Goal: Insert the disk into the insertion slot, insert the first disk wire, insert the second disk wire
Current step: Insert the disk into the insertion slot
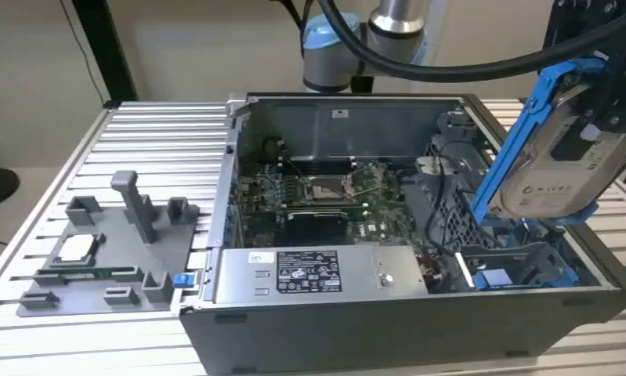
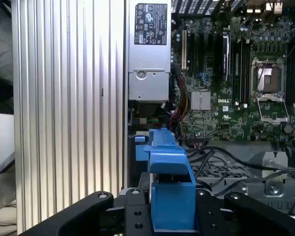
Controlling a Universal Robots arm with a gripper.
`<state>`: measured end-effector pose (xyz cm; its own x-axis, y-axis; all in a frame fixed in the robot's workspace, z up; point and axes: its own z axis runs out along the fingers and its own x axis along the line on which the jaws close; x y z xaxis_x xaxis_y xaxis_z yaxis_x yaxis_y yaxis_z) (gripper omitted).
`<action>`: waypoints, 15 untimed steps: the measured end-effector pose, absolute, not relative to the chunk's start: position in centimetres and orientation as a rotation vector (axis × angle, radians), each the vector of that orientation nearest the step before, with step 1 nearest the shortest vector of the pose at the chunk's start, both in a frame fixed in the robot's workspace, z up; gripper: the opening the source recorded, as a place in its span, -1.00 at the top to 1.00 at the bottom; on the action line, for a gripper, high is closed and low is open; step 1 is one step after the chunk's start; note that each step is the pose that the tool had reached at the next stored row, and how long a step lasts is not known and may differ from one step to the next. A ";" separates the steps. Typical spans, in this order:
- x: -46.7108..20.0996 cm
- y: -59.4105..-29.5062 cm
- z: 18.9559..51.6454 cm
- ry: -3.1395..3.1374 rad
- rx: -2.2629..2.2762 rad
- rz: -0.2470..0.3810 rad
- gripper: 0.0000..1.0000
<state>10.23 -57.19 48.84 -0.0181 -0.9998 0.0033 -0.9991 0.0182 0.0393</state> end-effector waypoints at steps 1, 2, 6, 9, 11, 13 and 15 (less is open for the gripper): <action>10.2 -57.2 48.8 -2.220 2.180 -0.040 1.00; 10.2 -57.2 48.8 -2.220 2.180 -0.040 1.00; 10.2 -57.2 48.8 -2.220 2.180 -0.040 1.00; 10.2 -57.2 48.8 -2.220 2.180 -0.040 1.00; 10.3 -57.2 48.6 -2.220 2.180 -0.040 1.00; 10.3 -57.3 48.5 -2.220 2.180 -0.040 1.00; 10.4 -57.4 48.3 -2.220 2.180 -0.040 1.00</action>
<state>10.41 -57.40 48.31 -0.0182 -0.9998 0.0034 -0.9991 0.0183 0.0393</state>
